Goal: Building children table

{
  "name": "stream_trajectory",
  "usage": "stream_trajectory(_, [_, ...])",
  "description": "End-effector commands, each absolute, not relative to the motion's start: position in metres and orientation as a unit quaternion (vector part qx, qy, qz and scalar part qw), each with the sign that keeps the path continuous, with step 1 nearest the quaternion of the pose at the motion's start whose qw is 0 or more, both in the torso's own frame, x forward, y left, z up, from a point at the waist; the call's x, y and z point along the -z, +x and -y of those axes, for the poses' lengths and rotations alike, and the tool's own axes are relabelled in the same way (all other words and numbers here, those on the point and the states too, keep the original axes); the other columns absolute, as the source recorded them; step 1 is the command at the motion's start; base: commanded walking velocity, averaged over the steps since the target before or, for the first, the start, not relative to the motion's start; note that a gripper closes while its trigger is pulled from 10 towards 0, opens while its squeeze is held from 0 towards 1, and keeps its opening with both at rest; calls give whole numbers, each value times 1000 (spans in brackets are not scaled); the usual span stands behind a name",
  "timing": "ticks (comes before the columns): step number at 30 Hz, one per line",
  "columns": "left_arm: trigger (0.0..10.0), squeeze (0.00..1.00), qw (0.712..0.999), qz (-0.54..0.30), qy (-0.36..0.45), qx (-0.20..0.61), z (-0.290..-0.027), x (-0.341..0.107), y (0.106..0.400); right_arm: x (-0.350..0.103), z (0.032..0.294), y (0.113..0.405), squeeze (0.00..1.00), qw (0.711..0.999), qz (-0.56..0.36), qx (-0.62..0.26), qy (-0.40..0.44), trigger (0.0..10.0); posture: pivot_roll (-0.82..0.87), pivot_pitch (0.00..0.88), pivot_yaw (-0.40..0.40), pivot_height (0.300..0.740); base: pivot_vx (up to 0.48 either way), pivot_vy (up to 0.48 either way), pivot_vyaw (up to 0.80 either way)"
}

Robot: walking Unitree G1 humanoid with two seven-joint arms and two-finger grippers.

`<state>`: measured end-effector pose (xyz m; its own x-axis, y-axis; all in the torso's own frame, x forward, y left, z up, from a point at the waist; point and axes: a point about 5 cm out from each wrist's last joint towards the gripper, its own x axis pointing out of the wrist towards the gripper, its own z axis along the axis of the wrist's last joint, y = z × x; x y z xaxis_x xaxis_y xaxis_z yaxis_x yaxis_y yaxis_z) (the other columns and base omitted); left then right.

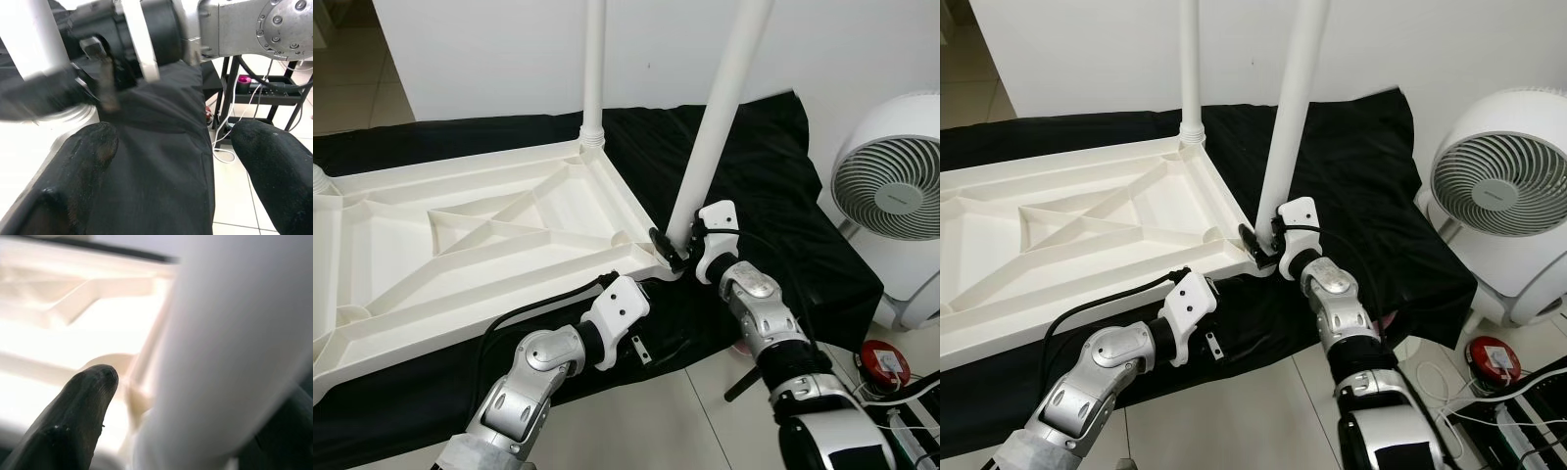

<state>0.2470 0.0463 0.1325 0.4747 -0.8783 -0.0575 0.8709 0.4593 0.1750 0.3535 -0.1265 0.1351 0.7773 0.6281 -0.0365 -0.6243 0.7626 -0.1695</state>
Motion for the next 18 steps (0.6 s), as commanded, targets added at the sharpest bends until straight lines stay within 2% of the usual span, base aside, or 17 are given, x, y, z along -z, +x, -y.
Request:
stream_trajectory(1, [10000,0,865,21,96,492,-49,-134,250,-134,128,355,0,928,3,-358,-107,10000,2,0,-74,740,0,0,0])
stream_trajectory(10, [10000,0,866,22,97,490,-49,-135,250,-131,132,358,0,897,-29,-423,-124,10000,15,0,-75,740,0,0,0])
stream_trajectory(11, [10000,0,867,22,97,489,-49,-135,249,-131,133,359,0,892,-35,-432,-130,3922,15,0,-75,740,0,0,0])
stream_trajectory(12, [10000,0,867,22,97,488,-49,-135,249,-130,134,360,0,889,-41,-436,-131,3922,20,0,-77,740,0,0,0])
stream_trajectory(13, [10000,0,868,22,97,487,-49,-135,249,-130,135,361,0,888,-47,-438,-134,0,23,0,-78,740,0,0,0])
stream_trajectory(18, [10000,0,869,22,97,484,-51,-135,249,-128,138,362,0,885,-56,-442,-134,0,25,0,-79,740,0,0,0])
